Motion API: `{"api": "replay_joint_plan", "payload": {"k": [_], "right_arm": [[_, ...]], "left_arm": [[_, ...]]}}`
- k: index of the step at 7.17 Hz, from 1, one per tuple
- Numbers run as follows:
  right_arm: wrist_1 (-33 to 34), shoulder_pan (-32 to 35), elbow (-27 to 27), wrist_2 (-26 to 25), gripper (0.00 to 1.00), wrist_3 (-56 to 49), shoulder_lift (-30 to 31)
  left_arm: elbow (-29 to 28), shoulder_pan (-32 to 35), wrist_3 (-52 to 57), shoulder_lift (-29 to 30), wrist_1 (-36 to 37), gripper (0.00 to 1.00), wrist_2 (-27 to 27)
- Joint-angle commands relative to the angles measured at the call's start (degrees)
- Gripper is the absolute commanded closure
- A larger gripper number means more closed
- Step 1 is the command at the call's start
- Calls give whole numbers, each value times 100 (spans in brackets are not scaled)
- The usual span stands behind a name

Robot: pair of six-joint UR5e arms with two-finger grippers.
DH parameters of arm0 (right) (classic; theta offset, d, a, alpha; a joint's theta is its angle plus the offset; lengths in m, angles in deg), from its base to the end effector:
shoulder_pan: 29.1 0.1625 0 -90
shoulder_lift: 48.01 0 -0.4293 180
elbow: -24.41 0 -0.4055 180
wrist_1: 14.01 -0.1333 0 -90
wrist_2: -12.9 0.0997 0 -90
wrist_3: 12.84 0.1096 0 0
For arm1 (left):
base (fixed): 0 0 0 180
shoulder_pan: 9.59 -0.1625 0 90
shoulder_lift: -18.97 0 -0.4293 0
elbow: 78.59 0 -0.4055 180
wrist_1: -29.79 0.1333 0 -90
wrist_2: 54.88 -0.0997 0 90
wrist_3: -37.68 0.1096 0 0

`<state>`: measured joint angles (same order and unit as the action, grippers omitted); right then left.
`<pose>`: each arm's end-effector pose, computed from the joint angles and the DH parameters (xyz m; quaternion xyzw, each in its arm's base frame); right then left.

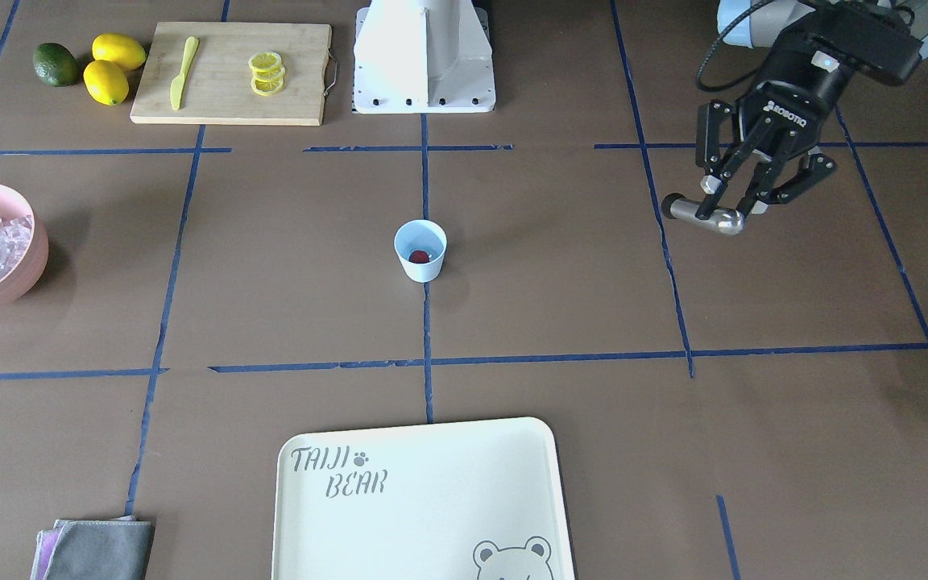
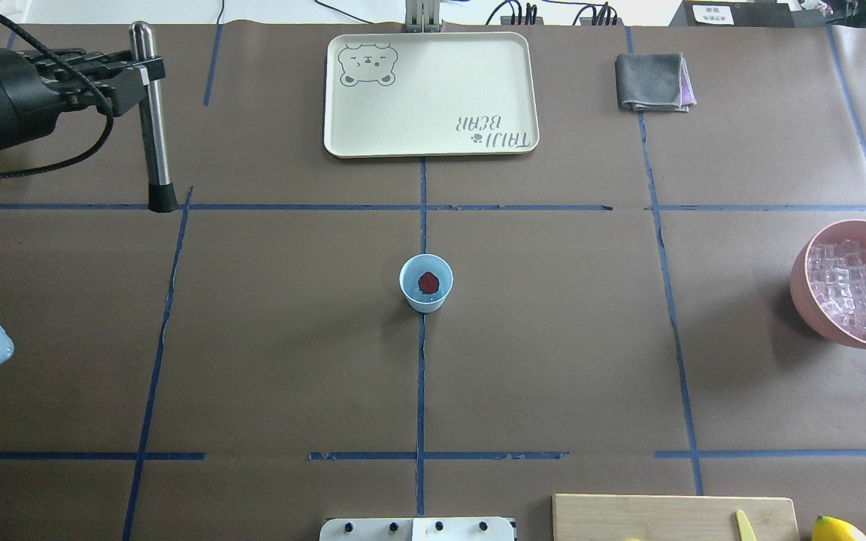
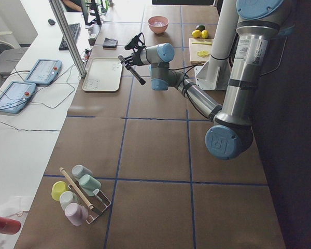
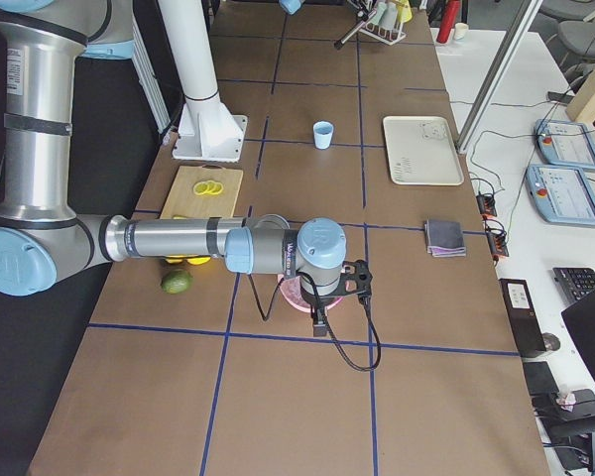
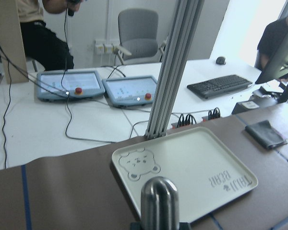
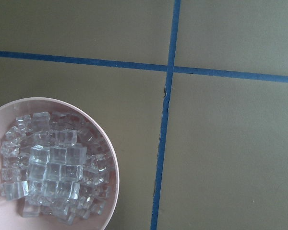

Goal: Mash ice and strawberries in cup
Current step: 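Lift the muddler with the left gripper and carry it over the cup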

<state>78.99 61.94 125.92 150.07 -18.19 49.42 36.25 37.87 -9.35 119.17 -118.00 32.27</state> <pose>0.0611 -0.4490 0.6320 0.0309 -0.3990 -0.0382 0.9156 0.2442 -0.4714 0.2472 0.5260 0.4979 -0.0450 0.6880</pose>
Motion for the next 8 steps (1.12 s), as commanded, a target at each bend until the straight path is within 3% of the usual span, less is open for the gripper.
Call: {"api": "replay_joint_plan", "payload": {"k": [1,3,4,5,6,8], "right_arm": [[-9,-7,0,47,1,-1,-48],[-1,-7,27,47,1,16,-110],[-9,-7,53,56,1,8,-101],[-9,-7,53,56,1,-1,-110],[-9,-7,44,47,1,-1,-110],[-9,-7,-25,30,1,-45,-127]], "left_arm": [[-40,-901,428,26,-827,100,-1355],[-652,-984,1055,166,-1732,100,-1498],[-699,-1280,1273,341,-1771,100,-2056],[-726,-2101,1597,699,-1780,100,-2967],[-734,-2518,1975,1007,-1858,100,-3420],[-901,-2898,2040,1019,-2629,100,-3661]]}}
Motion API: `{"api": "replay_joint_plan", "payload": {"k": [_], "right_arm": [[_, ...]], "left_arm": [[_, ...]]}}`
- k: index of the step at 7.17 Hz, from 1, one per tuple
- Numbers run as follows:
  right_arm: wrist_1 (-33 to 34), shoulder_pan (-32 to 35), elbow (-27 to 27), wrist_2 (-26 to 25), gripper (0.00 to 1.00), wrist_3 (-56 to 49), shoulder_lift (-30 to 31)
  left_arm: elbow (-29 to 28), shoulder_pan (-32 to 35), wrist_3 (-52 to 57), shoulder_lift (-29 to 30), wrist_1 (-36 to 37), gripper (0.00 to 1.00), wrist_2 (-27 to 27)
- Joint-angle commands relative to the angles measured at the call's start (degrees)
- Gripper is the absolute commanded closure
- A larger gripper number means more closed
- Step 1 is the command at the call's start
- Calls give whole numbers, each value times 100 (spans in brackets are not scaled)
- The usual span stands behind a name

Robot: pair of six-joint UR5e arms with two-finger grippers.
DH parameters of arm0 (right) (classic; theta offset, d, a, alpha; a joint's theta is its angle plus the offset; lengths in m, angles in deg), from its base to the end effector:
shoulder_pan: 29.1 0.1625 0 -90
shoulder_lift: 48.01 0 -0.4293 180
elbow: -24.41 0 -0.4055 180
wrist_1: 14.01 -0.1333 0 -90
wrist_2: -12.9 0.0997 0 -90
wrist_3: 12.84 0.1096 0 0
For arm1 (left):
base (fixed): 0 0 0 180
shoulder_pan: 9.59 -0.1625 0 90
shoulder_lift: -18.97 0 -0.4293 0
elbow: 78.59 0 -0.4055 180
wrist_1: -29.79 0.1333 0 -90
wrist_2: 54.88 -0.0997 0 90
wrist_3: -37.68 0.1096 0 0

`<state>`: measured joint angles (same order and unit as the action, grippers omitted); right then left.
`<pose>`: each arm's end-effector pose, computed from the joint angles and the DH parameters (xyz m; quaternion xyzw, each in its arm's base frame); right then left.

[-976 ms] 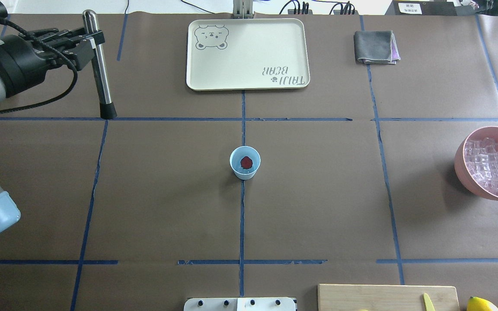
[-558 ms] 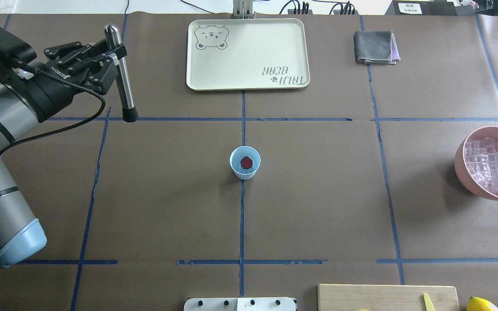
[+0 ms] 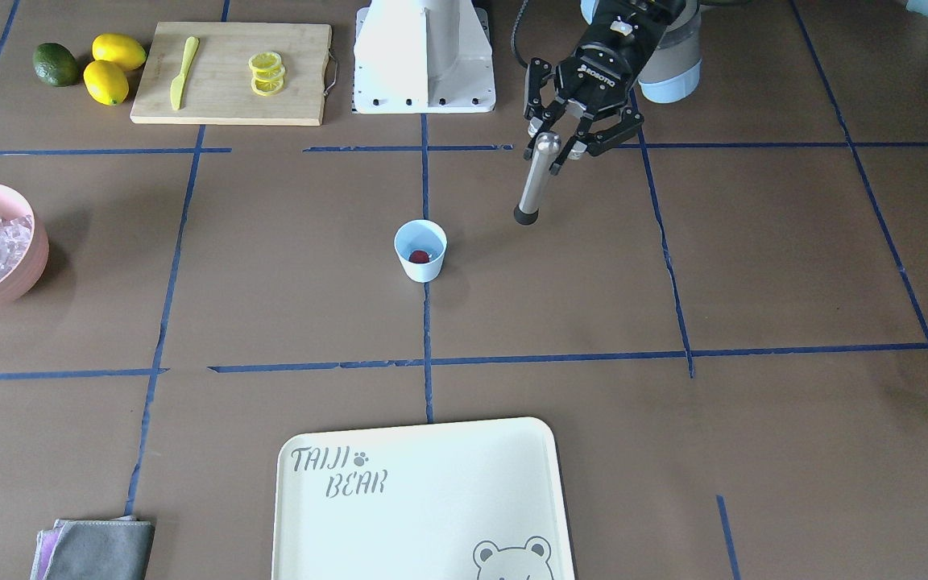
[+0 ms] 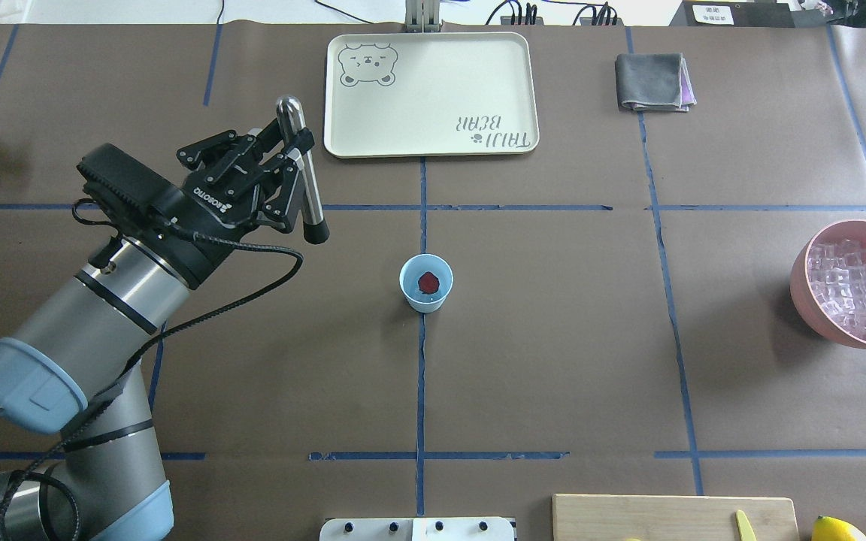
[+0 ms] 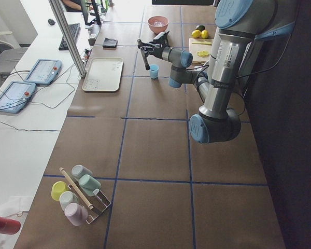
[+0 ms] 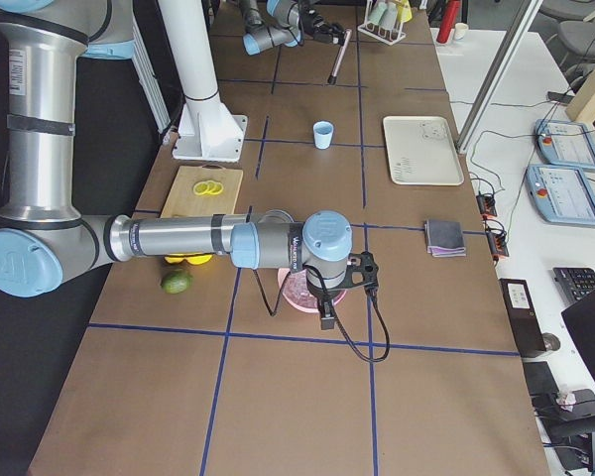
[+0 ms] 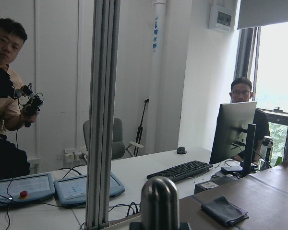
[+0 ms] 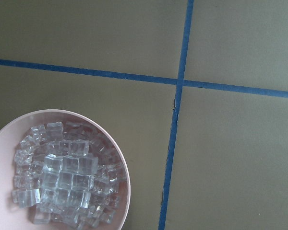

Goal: Mash ice and strawberries in cup
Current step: 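Lift the muddler with the left gripper and carry it over the cup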

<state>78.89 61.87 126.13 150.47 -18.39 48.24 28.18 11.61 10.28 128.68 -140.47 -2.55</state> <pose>0.0602 -0.4589 0.6200 0.0434 -0.4014 -0.0456 0.9137 0.3970 -0.3688 0.1975 0.6642 0.4867 -0.0817 0.5615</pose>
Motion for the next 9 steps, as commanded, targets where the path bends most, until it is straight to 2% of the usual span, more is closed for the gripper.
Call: {"api": "replay_joint_plan", "payload": {"k": [1,2,4,6,9], "right_arm": [[0,0,-29,-10,1,-17,-18],[0,0,-38,-10,1,-8,-18],[0,0,-38,-10,1,-17,-9],[0,0,-29,7,1,-17,-9],[0,0,-55,-19,1,-26,-9]], "left_arm": [[-165,-283,78,77,-473,100,-180],[-435,-318,78,112,-604,100,-188],[-1182,-494,69,611,-990,100,-521],[-1499,-564,60,1163,-1018,100,-523],[-1974,-564,60,1508,-1010,100,-523]]}}
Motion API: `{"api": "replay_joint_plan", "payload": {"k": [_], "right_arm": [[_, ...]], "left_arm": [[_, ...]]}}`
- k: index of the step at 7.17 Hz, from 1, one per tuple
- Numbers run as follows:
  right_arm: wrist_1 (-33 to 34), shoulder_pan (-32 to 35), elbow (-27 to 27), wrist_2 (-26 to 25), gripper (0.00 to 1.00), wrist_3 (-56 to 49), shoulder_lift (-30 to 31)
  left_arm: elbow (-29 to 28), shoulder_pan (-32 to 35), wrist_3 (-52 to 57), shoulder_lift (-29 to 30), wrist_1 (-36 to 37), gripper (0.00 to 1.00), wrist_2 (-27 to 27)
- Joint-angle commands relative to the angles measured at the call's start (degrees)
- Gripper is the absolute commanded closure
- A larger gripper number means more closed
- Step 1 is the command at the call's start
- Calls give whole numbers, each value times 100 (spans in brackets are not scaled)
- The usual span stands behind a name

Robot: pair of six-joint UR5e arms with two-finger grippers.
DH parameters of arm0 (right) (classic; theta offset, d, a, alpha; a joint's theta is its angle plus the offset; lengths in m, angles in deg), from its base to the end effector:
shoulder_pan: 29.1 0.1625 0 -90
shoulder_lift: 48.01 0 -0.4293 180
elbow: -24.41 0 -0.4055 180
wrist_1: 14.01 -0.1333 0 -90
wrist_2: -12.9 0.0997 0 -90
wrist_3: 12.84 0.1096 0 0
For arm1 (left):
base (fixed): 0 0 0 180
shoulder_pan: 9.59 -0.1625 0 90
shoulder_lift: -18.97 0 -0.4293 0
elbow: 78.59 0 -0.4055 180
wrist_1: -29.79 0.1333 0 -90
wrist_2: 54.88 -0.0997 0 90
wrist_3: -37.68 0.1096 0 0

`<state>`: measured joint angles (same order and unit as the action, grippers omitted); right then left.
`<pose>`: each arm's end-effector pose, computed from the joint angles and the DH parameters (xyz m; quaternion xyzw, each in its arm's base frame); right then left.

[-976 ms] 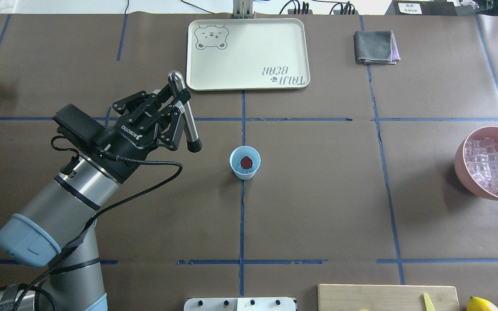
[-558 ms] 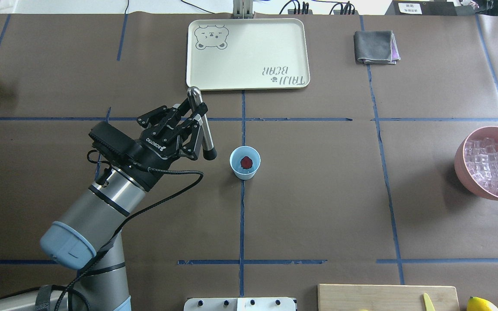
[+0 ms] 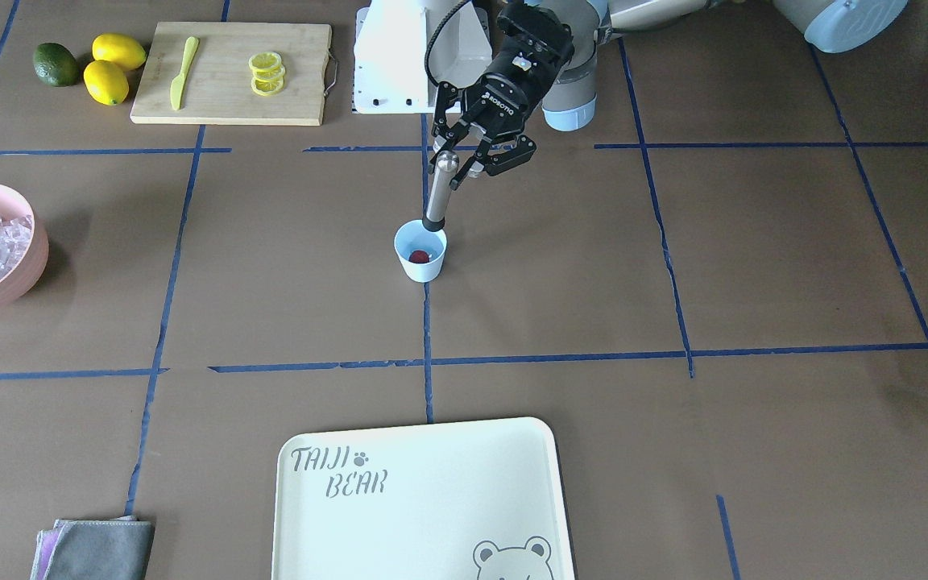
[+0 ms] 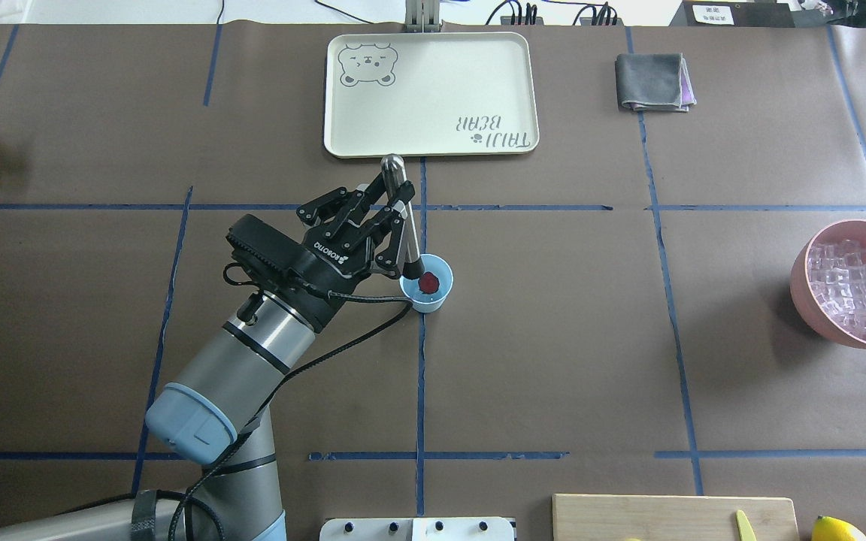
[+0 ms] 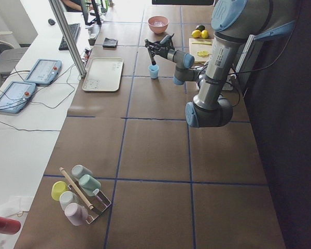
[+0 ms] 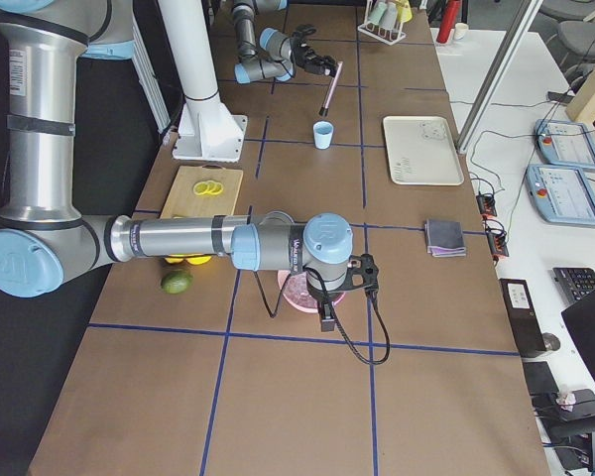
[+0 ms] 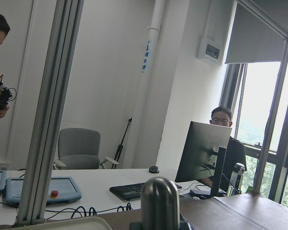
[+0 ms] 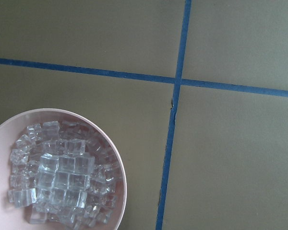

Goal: Mash ice and strawberries in cup
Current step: 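Lower the muddler into the cup and press the contents with the left gripper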

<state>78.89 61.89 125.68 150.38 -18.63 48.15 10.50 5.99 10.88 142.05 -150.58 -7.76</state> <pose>0.0605 -0.4593 0.6234 0.0414 -0.4008 -0.0461 0.9141 0.5141 -0.3591 0.1791 0.6538 0.5193 -0.1126 0.5387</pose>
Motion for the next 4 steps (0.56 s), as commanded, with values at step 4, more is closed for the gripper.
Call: {"api": "replay_joint_plan", "payload": {"k": [4], "right_arm": [[0,-2,7,-2,1,-1,0]], "left_arm": [[-454,-2,-44,235,-25,100,-36]]}}
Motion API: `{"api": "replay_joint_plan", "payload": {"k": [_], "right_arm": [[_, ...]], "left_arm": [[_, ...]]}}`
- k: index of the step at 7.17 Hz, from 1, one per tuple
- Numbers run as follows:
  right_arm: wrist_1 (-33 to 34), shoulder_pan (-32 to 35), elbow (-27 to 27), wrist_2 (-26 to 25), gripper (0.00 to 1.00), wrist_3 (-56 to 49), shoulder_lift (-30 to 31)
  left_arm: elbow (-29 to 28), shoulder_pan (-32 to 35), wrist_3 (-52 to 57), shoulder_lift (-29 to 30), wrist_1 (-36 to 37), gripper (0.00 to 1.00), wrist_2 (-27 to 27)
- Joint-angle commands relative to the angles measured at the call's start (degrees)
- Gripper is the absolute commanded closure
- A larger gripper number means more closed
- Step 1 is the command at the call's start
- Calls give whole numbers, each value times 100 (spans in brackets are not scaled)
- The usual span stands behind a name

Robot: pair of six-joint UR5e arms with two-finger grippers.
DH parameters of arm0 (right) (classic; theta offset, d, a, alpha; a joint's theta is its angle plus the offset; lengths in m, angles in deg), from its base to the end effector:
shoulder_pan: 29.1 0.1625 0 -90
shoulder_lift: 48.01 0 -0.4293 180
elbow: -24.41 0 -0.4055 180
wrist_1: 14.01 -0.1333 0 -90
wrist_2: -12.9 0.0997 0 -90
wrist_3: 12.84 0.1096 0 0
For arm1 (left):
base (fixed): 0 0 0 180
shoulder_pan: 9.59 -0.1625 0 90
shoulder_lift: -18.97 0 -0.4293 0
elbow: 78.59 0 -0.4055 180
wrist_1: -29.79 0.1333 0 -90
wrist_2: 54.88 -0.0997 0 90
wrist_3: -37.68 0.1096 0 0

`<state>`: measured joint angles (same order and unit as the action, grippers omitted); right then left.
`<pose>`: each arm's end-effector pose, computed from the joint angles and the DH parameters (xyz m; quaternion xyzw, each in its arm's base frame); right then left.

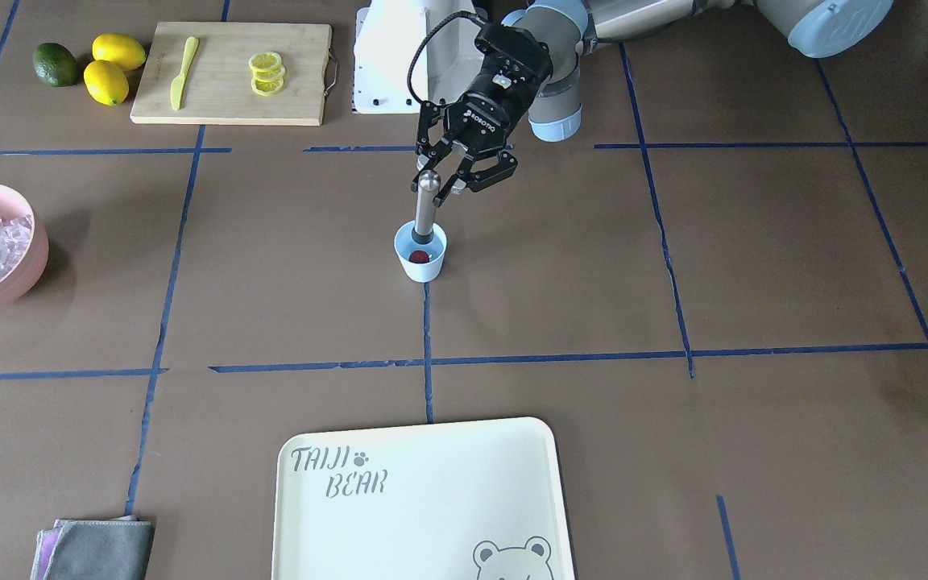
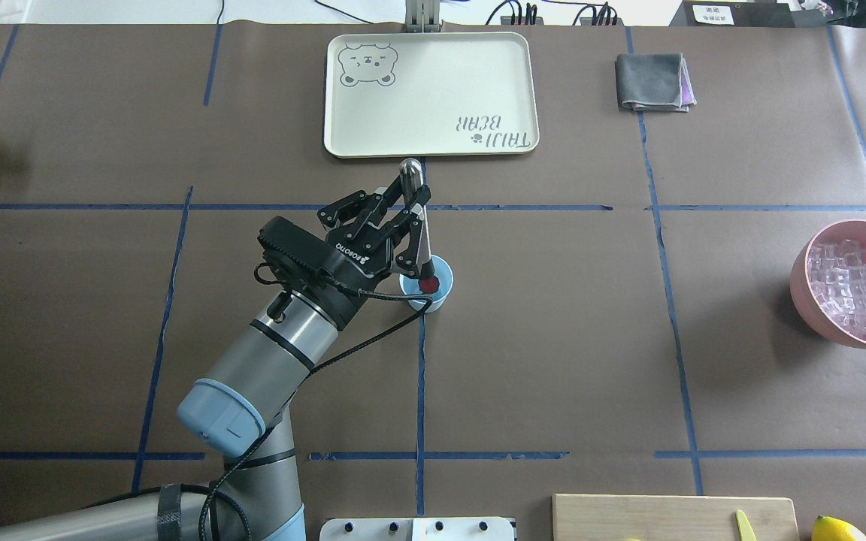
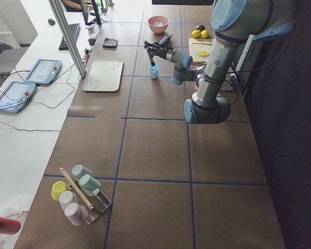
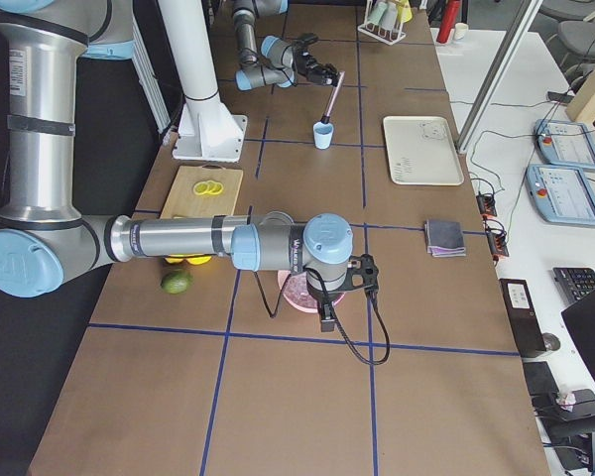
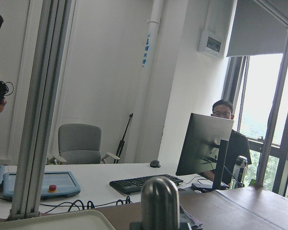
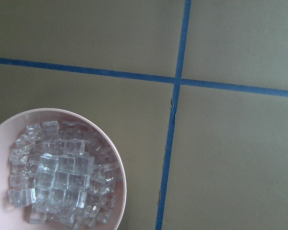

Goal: Mash ice and strawberries in cup
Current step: 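Lower the muddler into the cup and press the contents with the left gripper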

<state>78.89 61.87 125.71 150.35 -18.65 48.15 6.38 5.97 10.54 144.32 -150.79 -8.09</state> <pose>0.0603 -0.4594 0.6232 0.0417 -0.4005 -0.0465 0.9142 0.5373 -0.3659 0.1814 0.6520 0.5119 -0.1095 0.5485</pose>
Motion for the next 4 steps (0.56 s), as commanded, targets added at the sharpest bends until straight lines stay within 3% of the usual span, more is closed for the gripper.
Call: {"api": "replay_joint_plan", "payload": {"k": [1,4], "right_arm": [[0,0,3,10,1,1,0],[0,0,-5,1,1,1,9]], "left_arm": [[-85,-17,-19,7,-4,100,-12],[-453,-122,-27,147,-109,100,-214]]}}
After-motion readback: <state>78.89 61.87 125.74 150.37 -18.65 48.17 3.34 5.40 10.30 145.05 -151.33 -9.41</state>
